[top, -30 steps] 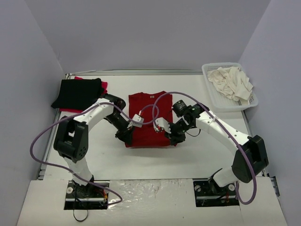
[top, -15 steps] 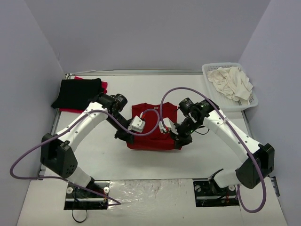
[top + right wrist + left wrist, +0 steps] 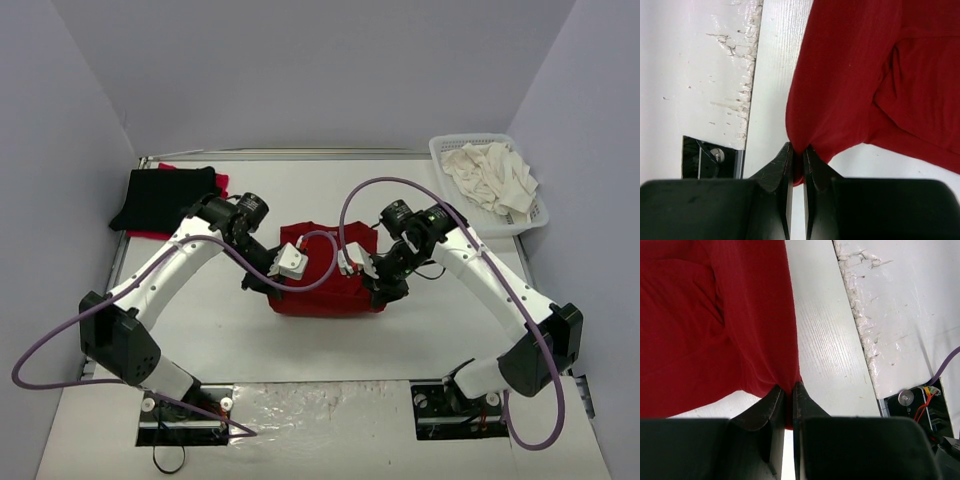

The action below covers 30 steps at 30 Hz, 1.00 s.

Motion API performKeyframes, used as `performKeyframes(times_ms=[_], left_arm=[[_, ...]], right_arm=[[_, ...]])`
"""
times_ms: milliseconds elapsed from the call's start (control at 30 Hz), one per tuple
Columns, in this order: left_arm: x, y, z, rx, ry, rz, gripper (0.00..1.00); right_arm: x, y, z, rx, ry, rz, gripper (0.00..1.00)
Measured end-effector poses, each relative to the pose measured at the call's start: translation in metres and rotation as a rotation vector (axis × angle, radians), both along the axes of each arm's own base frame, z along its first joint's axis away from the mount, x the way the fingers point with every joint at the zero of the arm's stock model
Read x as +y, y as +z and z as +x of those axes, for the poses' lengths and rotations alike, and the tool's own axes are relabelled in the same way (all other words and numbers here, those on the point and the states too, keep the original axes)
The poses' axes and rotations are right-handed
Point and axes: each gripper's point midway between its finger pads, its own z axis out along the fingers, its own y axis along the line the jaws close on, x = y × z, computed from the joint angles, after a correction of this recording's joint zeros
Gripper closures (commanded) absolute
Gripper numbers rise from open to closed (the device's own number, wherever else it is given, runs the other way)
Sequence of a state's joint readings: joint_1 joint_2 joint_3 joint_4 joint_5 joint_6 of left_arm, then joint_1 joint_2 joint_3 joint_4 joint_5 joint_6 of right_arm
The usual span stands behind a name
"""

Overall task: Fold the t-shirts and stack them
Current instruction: Fold the long partially folded tshirt into a neat square

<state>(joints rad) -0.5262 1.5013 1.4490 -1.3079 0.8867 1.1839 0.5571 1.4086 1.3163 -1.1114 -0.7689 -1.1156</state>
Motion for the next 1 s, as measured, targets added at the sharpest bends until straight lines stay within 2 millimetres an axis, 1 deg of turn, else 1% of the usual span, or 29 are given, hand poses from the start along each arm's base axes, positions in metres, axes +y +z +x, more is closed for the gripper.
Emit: performKeyframes(times_ms=[200,333,467,633,800,1000], left_arm=[[0.005,-0.001,0.016,-0.009,0.037,0.012,0.98],[0.007,0.009,0.029,-0.044,0.065,0.001,0.98],[0.006,0.016,0.037,-0.063,0.081,-0.003,0.98],[0.004,0.013,0.045,-0.052,0.092,0.011,0.98],[0.002,0.008,0.056,-0.043,0.105,0.036,0.98],[-0.001,0.012,0.077,-0.072,0.123,0.042,0.98]], right_arm=[[0.003,0.004,0.017,-0.036,-0.004,-0.017,1.0],[0.004,0.006,0.031,-0.066,-0.022,-0.024,1.0],[0.002,0.009,0.048,-0.107,-0.063,-0.029,1.0],[-0.001,0.009,0.067,-0.147,-0.106,-0.041,1.0],[-0.002,0.004,0.086,-0.157,-0.139,-0.059,1.0],[-0.003,0.005,0.109,-0.178,-0.169,-0.067,1.0]])
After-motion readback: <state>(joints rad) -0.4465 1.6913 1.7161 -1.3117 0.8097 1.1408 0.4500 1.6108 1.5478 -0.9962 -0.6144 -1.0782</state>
